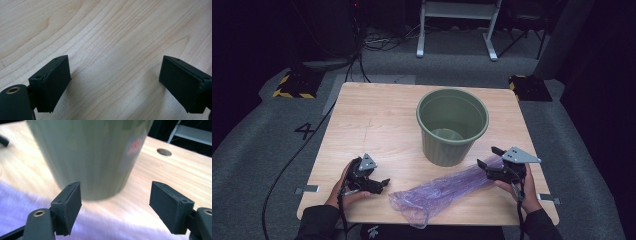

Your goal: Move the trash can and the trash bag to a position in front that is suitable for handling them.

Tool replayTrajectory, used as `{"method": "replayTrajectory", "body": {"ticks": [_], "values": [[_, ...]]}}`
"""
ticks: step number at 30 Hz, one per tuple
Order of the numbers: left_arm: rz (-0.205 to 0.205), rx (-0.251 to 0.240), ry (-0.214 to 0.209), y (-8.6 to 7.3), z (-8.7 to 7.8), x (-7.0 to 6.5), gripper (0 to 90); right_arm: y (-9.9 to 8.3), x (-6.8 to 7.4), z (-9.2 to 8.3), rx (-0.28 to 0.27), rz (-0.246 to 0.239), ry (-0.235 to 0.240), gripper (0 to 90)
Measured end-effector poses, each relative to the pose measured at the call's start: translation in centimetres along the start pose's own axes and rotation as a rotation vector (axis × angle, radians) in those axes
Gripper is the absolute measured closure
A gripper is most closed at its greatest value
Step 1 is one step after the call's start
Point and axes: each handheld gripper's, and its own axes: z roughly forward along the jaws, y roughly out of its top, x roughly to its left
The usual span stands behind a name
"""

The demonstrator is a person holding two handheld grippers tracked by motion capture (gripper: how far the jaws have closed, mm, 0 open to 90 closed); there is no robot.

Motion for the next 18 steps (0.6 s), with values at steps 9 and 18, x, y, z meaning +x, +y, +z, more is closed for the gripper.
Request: {"method": "replayTrajectory", "body": {"ticks": [9,18], "values": [[0.001,0.0,0.0,0.0,0.0,0.0,9.7,-0.5,1.4,-0.8,0.02,-0.02,0.046,24.6],[0.0,0.0,0.0,0.0,0.0,0.0,9.7,1.6,3.2,2.6,0.016,-0.021,0.026,23.7]]}}
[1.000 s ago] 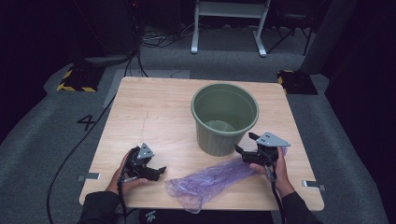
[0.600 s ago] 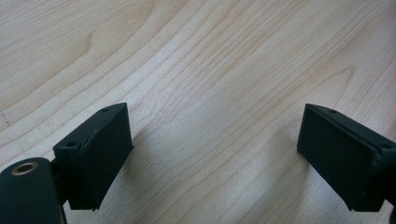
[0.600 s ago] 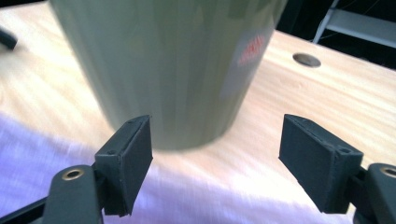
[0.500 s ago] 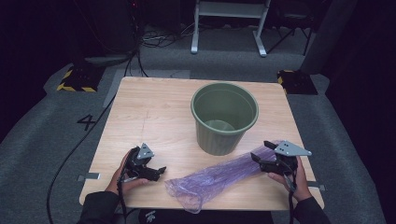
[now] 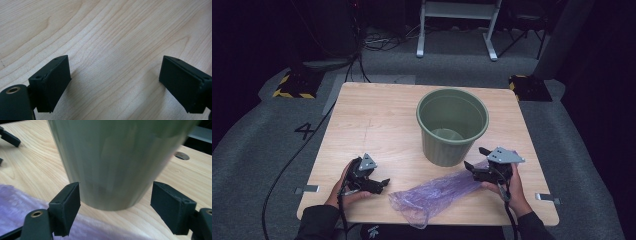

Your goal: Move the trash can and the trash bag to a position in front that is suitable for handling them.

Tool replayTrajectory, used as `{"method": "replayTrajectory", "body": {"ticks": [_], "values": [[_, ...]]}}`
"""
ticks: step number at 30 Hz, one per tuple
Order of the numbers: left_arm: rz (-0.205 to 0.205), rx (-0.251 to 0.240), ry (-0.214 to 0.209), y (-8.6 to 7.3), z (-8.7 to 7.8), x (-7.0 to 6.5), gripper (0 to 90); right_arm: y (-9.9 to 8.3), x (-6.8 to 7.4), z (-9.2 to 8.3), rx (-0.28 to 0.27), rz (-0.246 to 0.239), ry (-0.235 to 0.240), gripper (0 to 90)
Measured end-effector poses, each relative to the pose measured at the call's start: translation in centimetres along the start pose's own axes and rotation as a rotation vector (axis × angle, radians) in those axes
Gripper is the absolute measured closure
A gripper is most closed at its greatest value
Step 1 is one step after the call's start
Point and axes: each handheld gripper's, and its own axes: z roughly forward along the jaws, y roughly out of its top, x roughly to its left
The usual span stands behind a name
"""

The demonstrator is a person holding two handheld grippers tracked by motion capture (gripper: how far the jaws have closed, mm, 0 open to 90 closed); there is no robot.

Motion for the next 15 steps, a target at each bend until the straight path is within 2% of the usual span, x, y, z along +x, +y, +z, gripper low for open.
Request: {"method": "replayTrajectory", "body": {"ticks": [1,5,7,11,15], "values": [[0.0,0.0,0.0,0.0,0.0,0.0,9.7,0.2,0.2,0.8,0.006,0.003,0.0,23.5],[0.0,0.0,0.0,0.0,0.0,0.0,9.7,0.5,0.1,1.5,0.007,0.021,0.004,23.2],[0.001,0.0,0.0,0.0,0.0,0.0,9.7,0.7,0.0,2.3,0.01,0.026,-0.021,21.0],[-0.002,0.0,0.0,0.0,0.0,0.0,9.7,0.7,-0.3,2.9,0.004,0.049,-0.014,20.6],[0.001,0.0,0.0,0.0,0.0,0.0,9.7,1.2,-0.4,3.8,0.015,0.037,-0.043,21.1]]}}
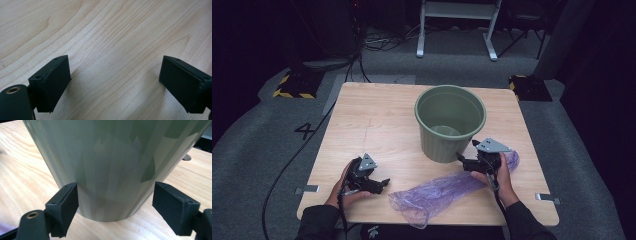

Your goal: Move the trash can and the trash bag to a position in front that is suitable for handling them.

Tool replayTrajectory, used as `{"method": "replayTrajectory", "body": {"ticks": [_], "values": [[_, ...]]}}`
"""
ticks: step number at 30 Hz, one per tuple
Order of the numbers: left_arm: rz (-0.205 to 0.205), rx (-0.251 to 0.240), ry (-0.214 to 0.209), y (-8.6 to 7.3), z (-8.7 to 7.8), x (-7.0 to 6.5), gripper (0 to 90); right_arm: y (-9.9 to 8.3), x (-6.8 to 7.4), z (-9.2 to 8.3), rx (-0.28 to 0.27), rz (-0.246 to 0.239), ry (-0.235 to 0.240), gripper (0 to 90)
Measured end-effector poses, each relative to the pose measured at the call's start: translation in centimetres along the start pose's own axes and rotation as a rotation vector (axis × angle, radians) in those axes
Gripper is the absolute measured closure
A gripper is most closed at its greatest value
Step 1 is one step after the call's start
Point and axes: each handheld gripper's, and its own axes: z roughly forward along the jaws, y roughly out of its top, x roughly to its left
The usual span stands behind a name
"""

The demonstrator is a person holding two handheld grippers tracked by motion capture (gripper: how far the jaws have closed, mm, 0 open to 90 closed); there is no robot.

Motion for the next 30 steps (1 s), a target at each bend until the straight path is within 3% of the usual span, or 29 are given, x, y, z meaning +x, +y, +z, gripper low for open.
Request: {"method": "replayTrajectory", "body": {"ticks": [7,12,17,21,26,30], "values": [[-0.002,0.0,-0.001,0.0,0.0,0.0,9.7,0.7,-0.2,1.3,0.011,-0.007,-0.05,22.9],[0.0,0.0,0.0,0.0,0.0,0.0,9.7,0.8,-0.5,0.9,-0.003,0.004,-0.059,24.5],[-0.001,-0.001,-0.001,0.0,0.0,0.0,9.7,0.2,-1.0,-1.9,-0.024,-0.034,0.012,24.8],[0.001,0.0,-0.003,0.0,0.0,0.0,9.7,-1.5,-1.6,-4.6,-0.013,-0.065,0.079,26.0],[0.005,-0.005,-0.013,-0.1,0.0,-0.1,10.3,-3.9,-1.7,-7.2,0.018,-0.068,0.106,28.5],[0.003,-0.004,-0.013,0.0,0.0,-0.1,10.3,-4.9,-1.1,-9.0,0.057,-0.127,0.093,36.9]]}}
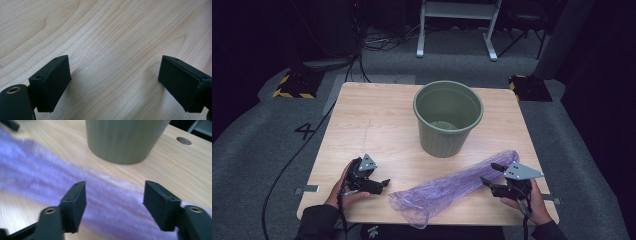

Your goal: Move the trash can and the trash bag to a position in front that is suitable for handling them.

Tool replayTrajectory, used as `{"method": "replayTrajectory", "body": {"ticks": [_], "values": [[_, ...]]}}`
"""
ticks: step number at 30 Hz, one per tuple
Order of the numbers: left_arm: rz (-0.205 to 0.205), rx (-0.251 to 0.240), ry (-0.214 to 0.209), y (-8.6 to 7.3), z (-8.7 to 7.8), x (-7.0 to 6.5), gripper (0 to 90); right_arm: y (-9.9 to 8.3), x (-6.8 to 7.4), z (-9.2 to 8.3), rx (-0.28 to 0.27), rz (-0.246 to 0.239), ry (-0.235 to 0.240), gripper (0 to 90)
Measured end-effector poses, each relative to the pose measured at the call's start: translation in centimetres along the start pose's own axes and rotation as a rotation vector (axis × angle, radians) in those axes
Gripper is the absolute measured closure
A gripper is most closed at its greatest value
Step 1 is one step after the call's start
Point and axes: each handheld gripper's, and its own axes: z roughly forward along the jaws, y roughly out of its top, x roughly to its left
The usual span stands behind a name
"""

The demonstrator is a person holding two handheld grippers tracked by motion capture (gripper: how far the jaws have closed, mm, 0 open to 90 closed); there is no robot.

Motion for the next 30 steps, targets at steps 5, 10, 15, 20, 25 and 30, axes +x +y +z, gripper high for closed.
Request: {"method": "replayTrajectory", "body": {"ticks": [5,10,15,20,25,30], "values": [[0.004,0.001,0.0,0.0,0.0,0.0,10.3,-1.4,0.3,-0.5,-0.002,0.027,0.019,45.4],[0.007,0.002,0.001,0.1,0.0,0.0,10.3,-1.9,0.3,0.8,0.012,0.034,0.05,50.6],[0.006,0.0,-0.002,0.2,0.2,0.0,10.1,-2.1,0.1,2.3,0.027,0.046,0.061,60.8],[0.013,0.0,-0.004,0.3,0.3,0.1,10.0,-2.1,-0.3,3.6,0.053,0.05,0.054,67.2],[0.016,0.001,-0.011,0.6,0.6,0.5,9.8,-1.9,-0.9,4.7,0.067,0.068,0.061,71.2],[0.016,0.0,-0.005,1.0,1.0,0.9,9.9,-1.9,-1.6,5.4,0.08,0.094,0.052,74.1]]}}
